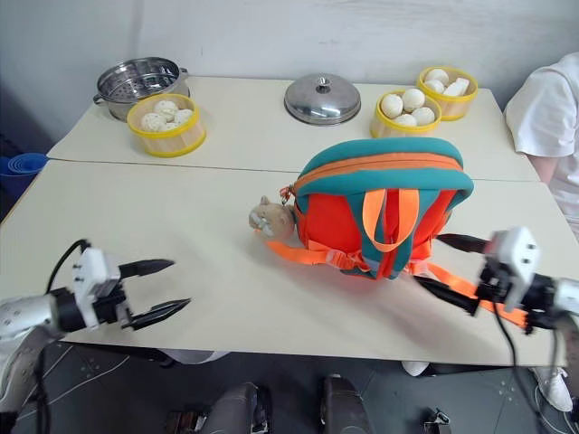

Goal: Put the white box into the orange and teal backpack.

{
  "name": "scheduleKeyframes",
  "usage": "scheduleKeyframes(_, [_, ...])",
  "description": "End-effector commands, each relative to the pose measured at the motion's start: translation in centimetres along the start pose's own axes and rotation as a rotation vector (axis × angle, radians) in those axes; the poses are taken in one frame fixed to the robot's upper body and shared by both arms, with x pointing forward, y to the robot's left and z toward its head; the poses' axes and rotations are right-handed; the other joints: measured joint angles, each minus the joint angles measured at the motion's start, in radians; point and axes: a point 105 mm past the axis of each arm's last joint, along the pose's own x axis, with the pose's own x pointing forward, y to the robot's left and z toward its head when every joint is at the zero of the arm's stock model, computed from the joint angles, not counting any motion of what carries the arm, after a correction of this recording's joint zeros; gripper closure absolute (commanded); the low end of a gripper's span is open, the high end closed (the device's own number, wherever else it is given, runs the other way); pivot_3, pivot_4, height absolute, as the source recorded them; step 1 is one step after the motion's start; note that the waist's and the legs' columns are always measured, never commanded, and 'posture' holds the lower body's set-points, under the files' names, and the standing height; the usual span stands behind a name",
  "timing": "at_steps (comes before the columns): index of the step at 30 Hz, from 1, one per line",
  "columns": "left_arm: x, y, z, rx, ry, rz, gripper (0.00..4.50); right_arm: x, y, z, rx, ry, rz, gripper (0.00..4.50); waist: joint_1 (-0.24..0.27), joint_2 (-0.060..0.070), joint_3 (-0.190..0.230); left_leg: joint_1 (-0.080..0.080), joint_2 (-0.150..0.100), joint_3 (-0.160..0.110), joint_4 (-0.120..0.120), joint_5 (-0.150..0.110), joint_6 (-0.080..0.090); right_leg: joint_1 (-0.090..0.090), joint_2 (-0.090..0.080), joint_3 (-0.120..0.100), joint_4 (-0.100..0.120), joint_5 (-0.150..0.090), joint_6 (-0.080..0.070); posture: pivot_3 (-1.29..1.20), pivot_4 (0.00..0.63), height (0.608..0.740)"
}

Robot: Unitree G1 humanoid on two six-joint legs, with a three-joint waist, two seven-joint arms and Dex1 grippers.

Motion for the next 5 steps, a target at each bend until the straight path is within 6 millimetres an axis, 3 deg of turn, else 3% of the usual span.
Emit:
scheduleKeyframes(1, [-0.51,0.79,0.53,0.15,0.018,0.041,0.0,-1.56,-0.65,-1.35,-0.072,0.02,-0.045,0.02,-0.001,0.0,0.0,0.0,0.0,0.0,-0.001,0.0,0.0,0.0,0.0,0.0,0.0,0.0,0.0,0.0,0.15,0.74])
scheduleKeyframes(5, [-0.17,0.92,0.67,0.198,0.011,0.053,0.0,-1.34,-0.58,-2.08,-0.101,0.015,-0.045,0.02,-0.005,0.001,0.0,0.0,0.001,0.001,-0.002,0.0,-0.001,-0.001,0.0,0.001,0.001,0.0,0.0,0.0,0.15,0.74])
